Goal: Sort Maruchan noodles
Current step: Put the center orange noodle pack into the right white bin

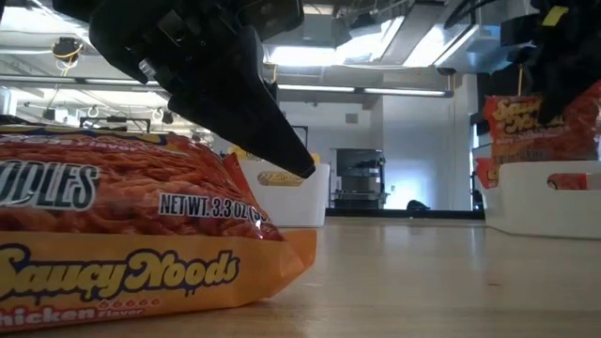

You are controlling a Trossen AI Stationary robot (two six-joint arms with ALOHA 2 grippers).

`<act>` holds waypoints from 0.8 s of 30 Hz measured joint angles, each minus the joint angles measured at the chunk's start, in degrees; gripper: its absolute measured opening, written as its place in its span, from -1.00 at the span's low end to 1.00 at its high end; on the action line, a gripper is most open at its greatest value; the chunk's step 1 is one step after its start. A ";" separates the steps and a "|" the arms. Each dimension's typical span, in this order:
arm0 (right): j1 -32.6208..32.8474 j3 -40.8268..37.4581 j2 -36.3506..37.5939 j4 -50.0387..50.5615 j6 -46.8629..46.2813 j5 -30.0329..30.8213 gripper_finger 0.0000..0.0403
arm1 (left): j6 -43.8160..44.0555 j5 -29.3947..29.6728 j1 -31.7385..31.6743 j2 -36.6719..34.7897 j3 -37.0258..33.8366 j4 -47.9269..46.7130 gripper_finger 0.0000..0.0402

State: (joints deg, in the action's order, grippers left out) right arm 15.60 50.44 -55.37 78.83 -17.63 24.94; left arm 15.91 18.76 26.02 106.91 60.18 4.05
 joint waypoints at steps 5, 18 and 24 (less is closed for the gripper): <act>-4.47 0.02 0.01 -0.15 0.01 0.61 -0.58 | -0.01 0.29 0.00 0.00 0.00 0.56 -0.03; -14.29 -4.37 -0.01 -6.03 7.42 -5.52 -0.58 | -0.03 0.27 0.00 0.00 0.00 0.73 -0.03; -14.65 -4.35 0.01 -6.83 8.88 -6.80 -0.58 | -0.03 0.27 0.00 0.00 0.00 0.73 -0.03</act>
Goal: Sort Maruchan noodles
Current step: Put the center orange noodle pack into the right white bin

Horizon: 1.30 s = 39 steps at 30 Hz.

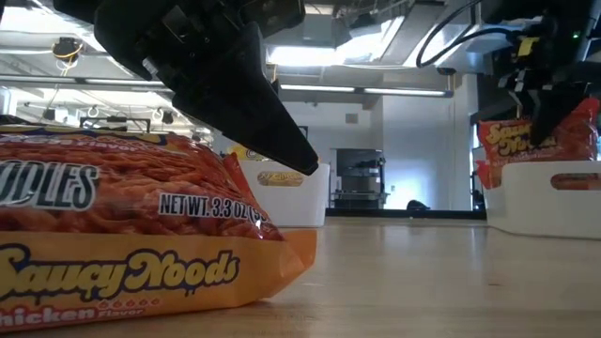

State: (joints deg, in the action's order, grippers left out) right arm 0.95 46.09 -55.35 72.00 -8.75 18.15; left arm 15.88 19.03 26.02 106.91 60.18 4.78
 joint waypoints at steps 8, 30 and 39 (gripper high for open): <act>-2.90 -1.41 -0.05 -2.76 -0.87 -4.80 -0.58 | -0.02 0.00 -0.09 0.00 0.00 0.02 -0.03; -9.62 -5.01 -9.52 -5.20 -2.39 -8.13 -0.57 | -1.46 -0.02 -0.13 0.02 0.00 1.42 -0.03; -9.62 -5.07 -11.13 -4.42 -4.09 -5.27 -0.20 | -1.49 -0.02 -0.13 0.02 0.00 1.42 -0.03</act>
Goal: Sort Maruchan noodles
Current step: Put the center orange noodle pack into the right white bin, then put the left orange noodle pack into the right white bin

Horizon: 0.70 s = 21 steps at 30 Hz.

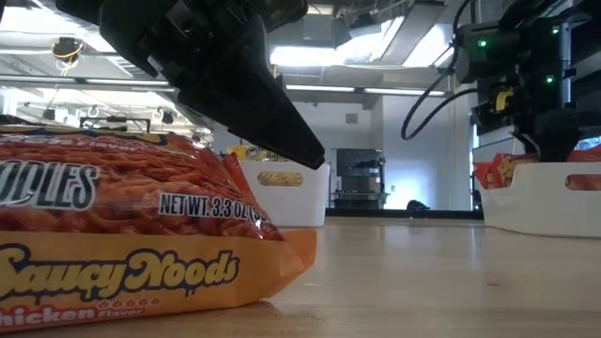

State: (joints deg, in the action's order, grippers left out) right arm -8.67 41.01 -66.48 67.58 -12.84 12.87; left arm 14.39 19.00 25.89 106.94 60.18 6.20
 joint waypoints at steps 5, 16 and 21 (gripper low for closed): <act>0.00 0.36 0.00 0.23 -0.78 1.70 0.08 | 0.00 0.00 0.00 0.00 0.00 0.02 -0.03; 0.02 9.07 0.04 4.43 -3.11 3.57 0.10 | 0.02 0.00 0.00 0.00 0.00 0.35 -0.03; 0.07 14.93 0.09 7.44 -9.78 -3.81 0.03 | -1.45 -1.83 0.18 -0.03 0.00 0.17 -0.03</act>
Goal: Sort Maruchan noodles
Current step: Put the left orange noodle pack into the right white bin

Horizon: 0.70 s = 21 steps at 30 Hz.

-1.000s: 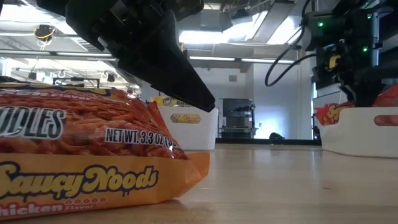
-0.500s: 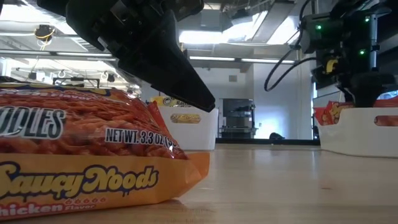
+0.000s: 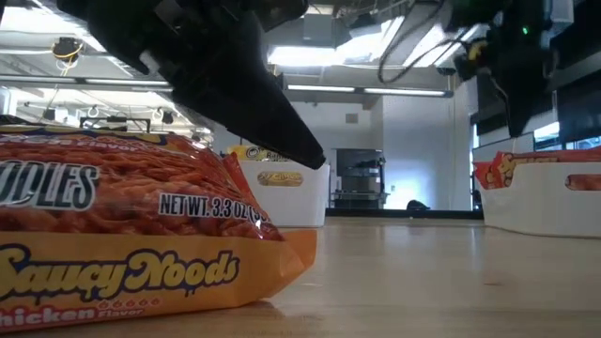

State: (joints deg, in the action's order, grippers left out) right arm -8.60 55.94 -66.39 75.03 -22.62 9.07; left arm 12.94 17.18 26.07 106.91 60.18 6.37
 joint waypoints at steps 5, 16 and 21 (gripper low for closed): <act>4.75 2.17 0.02 -8.82 -6.11 -8.58 -0.03 | 1.74 0.28 0.56 -4.68 0.07 -7.83 -0.03; 24.83 -5.25 -1.82 -58.29 -11.61 -6.47 -0.04 | 16.03 -3.76 6.74 -18.24 0.13 -31.69 -0.03; 30.40 -6.79 -8.92 -76.04 -13.05 -14.11 -0.04 | 23.98 -11.42 10.90 -18.90 0.03 -37.89 -0.03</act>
State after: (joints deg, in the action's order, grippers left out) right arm 21.80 49.15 -75.31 -1.01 -35.67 -5.05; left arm 36.92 5.76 36.96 88.01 60.21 -31.52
